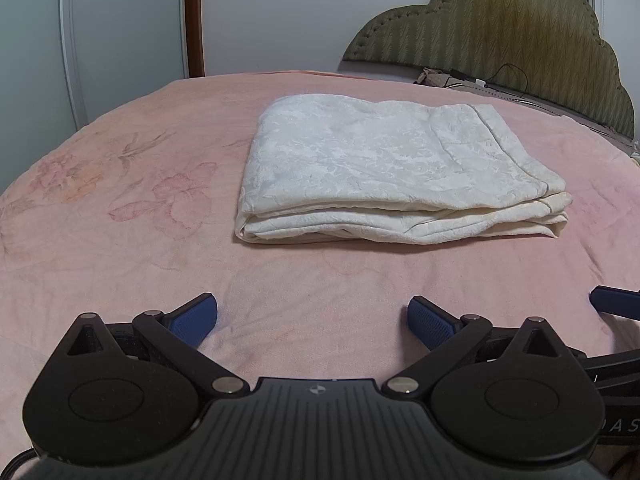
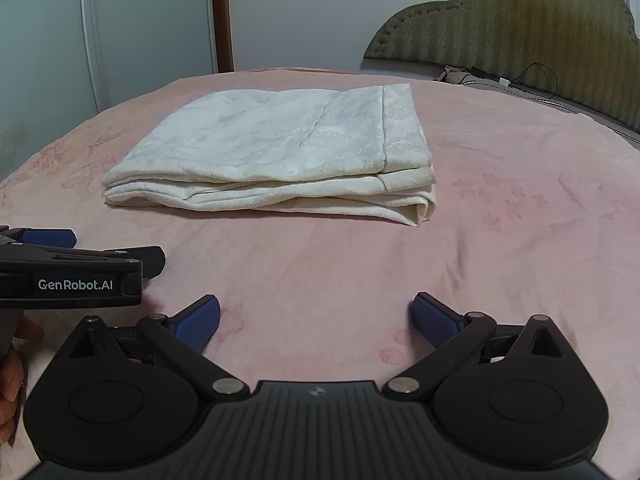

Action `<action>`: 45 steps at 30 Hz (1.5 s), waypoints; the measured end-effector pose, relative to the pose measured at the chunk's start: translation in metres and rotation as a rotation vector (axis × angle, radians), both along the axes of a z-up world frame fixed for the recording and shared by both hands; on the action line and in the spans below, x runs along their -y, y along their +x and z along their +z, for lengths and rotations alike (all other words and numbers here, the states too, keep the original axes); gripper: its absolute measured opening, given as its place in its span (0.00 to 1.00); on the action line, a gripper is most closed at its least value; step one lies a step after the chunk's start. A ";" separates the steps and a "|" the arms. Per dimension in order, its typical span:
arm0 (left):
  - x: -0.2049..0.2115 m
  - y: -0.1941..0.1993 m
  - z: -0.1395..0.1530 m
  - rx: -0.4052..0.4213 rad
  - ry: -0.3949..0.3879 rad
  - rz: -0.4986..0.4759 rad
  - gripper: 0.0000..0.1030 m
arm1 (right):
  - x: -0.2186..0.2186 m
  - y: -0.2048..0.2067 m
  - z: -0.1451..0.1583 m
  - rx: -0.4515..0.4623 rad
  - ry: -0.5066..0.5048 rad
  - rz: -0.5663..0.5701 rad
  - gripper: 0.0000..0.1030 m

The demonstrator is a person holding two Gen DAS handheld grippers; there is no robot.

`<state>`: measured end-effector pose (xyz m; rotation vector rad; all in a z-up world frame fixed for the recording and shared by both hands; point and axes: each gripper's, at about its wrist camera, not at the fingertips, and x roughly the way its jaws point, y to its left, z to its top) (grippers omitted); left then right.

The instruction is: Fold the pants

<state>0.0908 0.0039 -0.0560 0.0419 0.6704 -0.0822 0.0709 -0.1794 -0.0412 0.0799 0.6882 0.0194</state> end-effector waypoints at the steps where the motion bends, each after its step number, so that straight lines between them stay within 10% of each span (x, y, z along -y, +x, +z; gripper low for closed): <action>1: 0.000 0.000 0.000 0.000 0.000 0.000 1.00 | 0.000 0.000 0.000 0.000 0.000 0.000 1.00; 45: -0.001 0.003 0.000 -0.001 0.019 -0.027 1.00 | 0.001 0.000 0.000 0.000 -0.003 0.001 1.00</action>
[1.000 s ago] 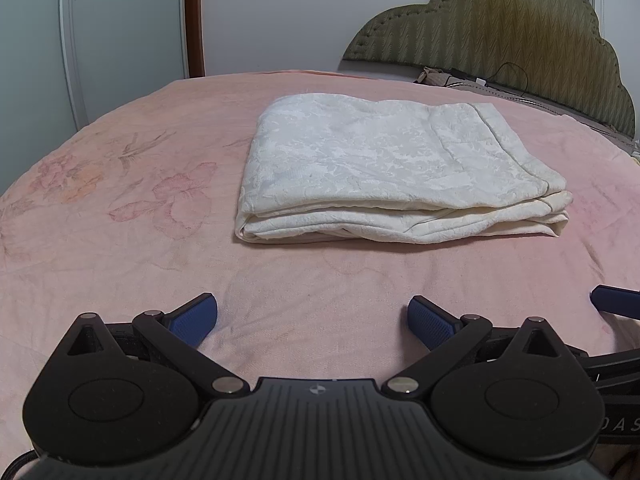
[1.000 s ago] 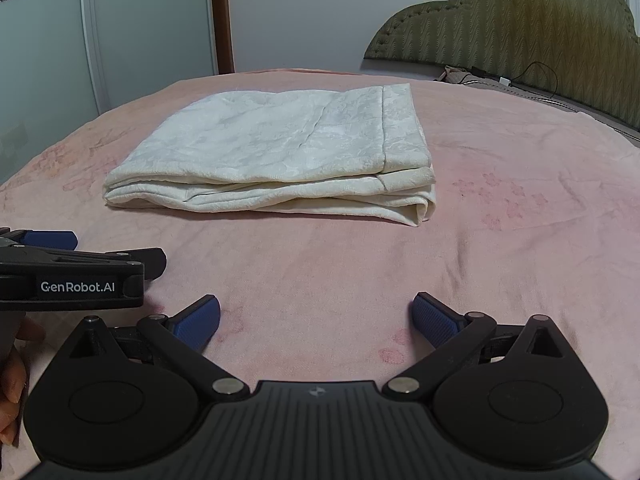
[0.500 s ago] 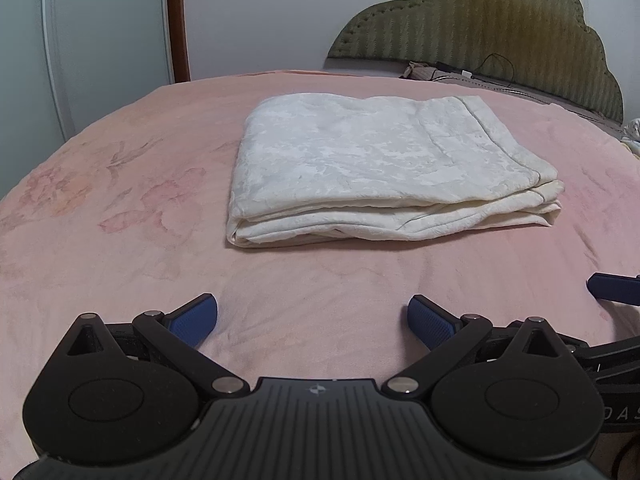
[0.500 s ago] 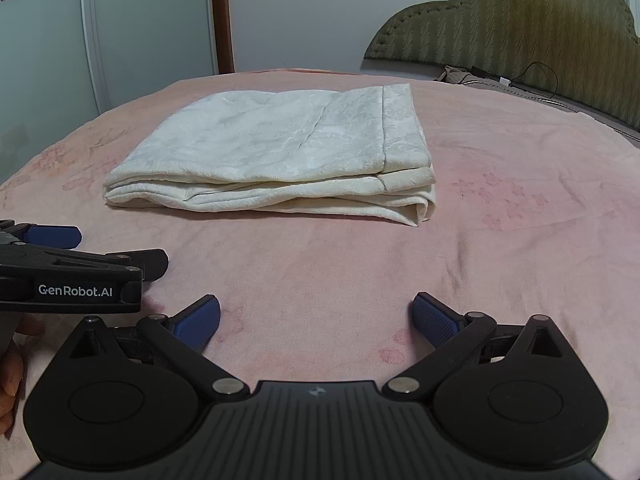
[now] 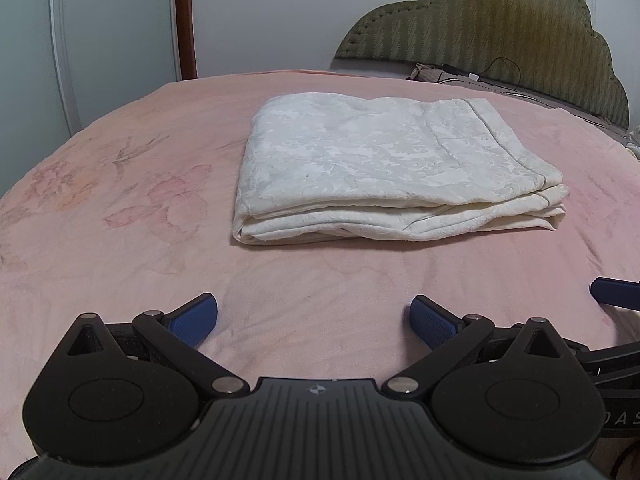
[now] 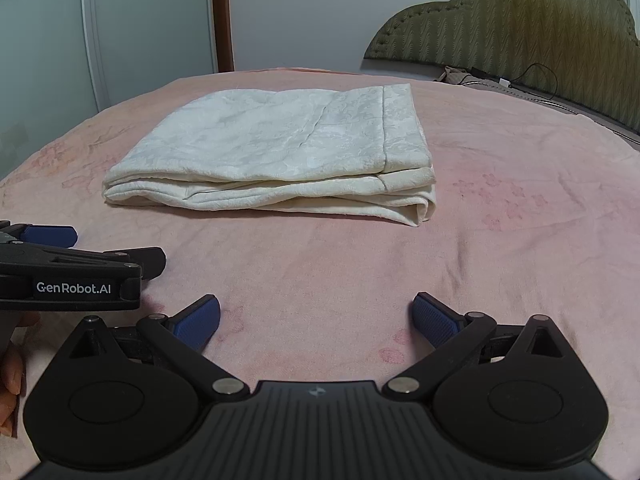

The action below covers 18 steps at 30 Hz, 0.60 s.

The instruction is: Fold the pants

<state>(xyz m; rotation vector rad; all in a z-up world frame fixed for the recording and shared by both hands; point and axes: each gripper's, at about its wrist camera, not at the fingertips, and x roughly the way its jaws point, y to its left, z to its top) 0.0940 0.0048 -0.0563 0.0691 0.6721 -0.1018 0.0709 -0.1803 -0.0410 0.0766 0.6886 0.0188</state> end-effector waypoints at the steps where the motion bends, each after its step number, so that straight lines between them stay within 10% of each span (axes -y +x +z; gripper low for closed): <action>1: 0.000 0.000 0.000 0.000 -0.001 0.000 1.00 | 0.000 0.000 0.000 0.000 -0.001 0.000 1.00; 18: 0.001 -0.001 0.000 -0.001 0.000 0.001 1.00 | -0.005 -0.001 0.001 -0.007 0.000 -0.025 1.00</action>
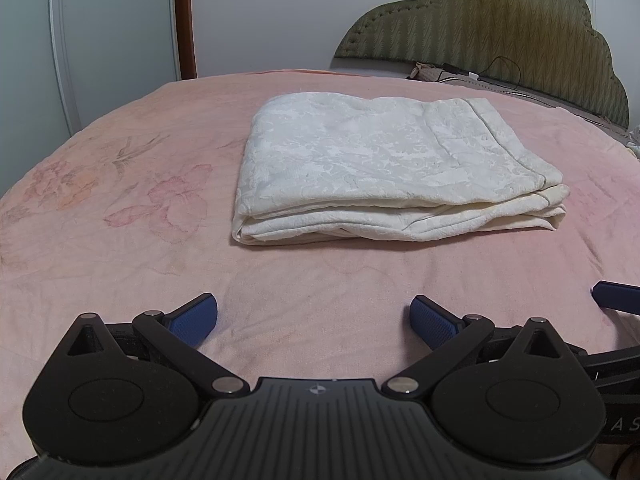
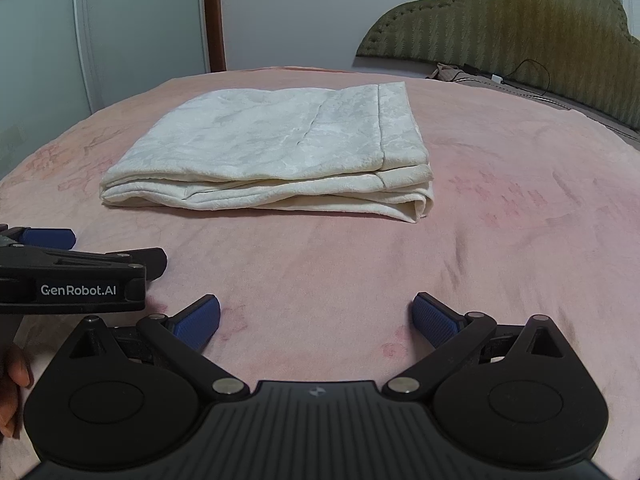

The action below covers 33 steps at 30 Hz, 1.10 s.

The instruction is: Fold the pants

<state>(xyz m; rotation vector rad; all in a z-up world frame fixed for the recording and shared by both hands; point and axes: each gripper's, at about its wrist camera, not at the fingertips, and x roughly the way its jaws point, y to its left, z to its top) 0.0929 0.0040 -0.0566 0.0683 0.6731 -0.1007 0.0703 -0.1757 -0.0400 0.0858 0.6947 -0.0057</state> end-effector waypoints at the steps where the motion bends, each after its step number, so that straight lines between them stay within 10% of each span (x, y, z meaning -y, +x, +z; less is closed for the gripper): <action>1: 0.000 0.000 0.000 0.000 0.000 0.000 1.00 | 0.000 0.000 0.000 0.000 0.003 0.000 1.00; 33: -0.005 -0.001 0.000 0.002 -0.002 0.029 1.00 | -0.007 0.001 0.000 0.008 0.000 0.014 1.00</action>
